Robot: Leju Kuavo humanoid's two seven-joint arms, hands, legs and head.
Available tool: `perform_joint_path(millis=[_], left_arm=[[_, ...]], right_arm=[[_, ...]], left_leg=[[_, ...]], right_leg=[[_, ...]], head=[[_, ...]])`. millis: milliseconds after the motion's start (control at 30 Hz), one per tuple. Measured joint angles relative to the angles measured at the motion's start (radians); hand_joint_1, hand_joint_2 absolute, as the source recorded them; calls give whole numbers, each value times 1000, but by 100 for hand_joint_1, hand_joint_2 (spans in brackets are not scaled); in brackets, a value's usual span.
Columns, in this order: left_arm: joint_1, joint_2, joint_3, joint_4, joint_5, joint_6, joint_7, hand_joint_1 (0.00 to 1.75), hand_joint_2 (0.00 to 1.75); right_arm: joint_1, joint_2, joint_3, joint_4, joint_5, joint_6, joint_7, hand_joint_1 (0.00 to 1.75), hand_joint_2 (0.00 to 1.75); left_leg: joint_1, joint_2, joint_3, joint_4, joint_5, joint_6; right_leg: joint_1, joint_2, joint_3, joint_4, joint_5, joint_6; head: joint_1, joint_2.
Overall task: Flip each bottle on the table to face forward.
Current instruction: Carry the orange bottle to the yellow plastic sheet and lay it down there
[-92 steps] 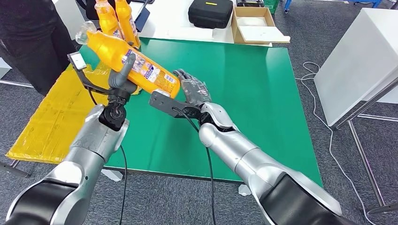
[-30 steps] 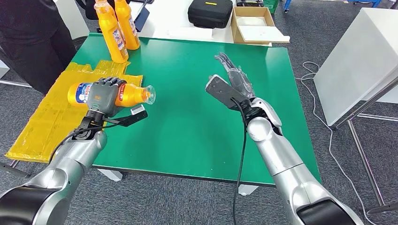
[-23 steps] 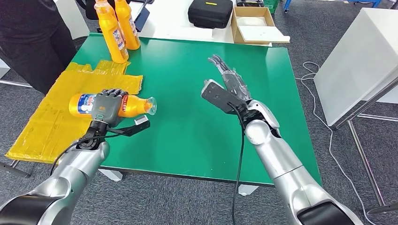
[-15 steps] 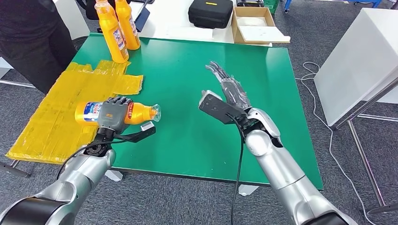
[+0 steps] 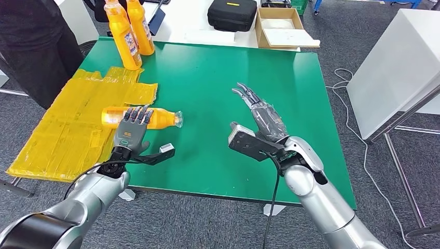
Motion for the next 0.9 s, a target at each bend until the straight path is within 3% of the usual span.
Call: perform_joint_path(millis=[200,400,500,633,900], left_arm=[[-1,-2,-17,13,14,-55,23,0,0],[-2,-2,-14,14,36,-44,13,0,0],[-2,-2,3,14,87,2,-29,0,0],[-9,-5,82,7,220,58,-154,0,0],[-20,-12,170,1,291,62,-233,0,0]], right_arm=[[7,-5,20,-42,14,2,22,0,0],[9,-8,33,-68,20,3,29,0,0],[10,-8,35,-71,23,3,31,0,0],[11,-9,35,-72,30,3,36,0,0],[14,-9,34,-72,33,1,37,0,0]], left_leg=[[0,0,0,0,0,0],[0,0,0,0,0,0],[0,0,0,0,0,0],[0,0,0,0,0,0],[0,0,0,0,0,0]], right_leg=[[0,0,0,0,0,0],[0,0,0,0,0,0],[0,0,0,0,0,0],[0,0,0,0,0,0],[0,0,0,0,0,0]], head=[[0,0],[0,0],[0,0],[0,0],[0,0]])
